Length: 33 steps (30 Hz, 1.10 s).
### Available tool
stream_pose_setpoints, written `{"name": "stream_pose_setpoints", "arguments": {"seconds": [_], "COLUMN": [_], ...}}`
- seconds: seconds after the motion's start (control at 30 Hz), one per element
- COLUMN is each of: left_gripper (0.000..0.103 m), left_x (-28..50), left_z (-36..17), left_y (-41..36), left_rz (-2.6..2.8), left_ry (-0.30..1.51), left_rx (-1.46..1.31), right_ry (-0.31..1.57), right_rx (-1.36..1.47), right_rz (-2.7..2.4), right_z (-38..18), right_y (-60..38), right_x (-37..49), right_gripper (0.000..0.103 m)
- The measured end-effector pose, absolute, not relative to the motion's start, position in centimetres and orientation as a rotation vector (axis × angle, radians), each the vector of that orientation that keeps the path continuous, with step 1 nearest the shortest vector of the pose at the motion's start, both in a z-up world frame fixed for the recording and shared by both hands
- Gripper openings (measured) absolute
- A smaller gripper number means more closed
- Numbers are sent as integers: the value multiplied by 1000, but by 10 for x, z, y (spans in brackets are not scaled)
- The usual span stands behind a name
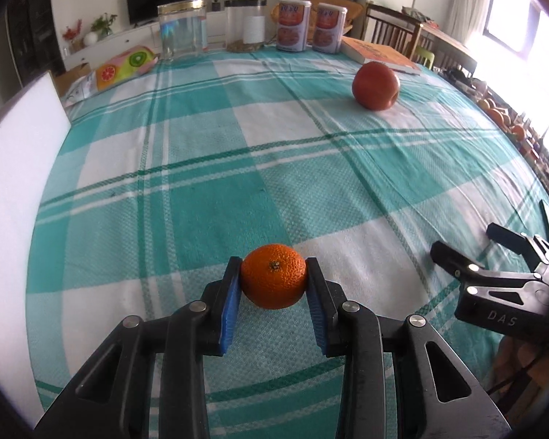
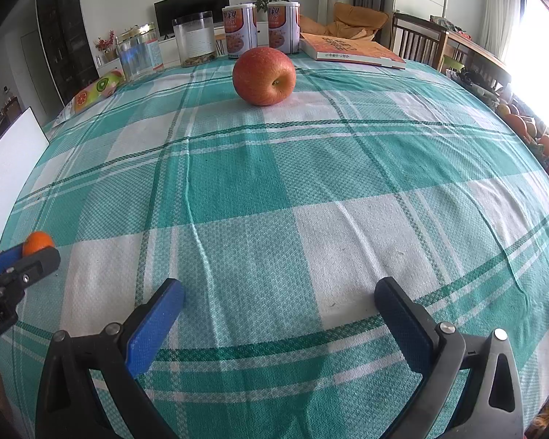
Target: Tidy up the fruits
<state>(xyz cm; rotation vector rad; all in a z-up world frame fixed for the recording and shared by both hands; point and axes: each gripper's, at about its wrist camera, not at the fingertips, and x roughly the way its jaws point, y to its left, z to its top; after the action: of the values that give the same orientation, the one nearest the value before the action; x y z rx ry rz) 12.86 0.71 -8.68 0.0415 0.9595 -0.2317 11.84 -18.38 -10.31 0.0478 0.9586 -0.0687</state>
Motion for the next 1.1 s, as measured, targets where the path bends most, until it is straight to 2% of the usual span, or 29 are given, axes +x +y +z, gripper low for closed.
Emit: {"name": "stream_pose_setpoints", "arguments": {"seconds": [0.07, 0.1, 0.13, 0.2, 0.23, 0.43, 1.1], "left_gripper": [38, 46, 62, 82, 85, 95, 97], "left_x": [128, 127, 127, 125, 123, 124, 124], "left_z": [-91, -91, -92, -95, -97, -100, -100], "left_y": [9, 10, 9, 10, 10, 12, 13], "left_rz": [-213, -205, -194, -175, -169, -158, -159], "left_ry": [941, 928, 924, 917, 909, 920, 921], "left_rx": [42, 50, 64, 84, 94, 90, 90], "right_ry": [959, 959, 959, 959, 959, 959, 972], "right_rx": [47, 47, 48, 47, 47, 47, 19], "right_rz": [-69, -69, -69, -69, -69, -69, -32], "right_z": [-103, -103, -103, -103, -103, -103, -102], "right_y": [-184, -184, -184, -184, -184, -184, -183], "right_x": [118, 118, 118, 119, 119, 119, 121], "right_gripper": [103, 103, 103, 103, 103, 103, 103]}}
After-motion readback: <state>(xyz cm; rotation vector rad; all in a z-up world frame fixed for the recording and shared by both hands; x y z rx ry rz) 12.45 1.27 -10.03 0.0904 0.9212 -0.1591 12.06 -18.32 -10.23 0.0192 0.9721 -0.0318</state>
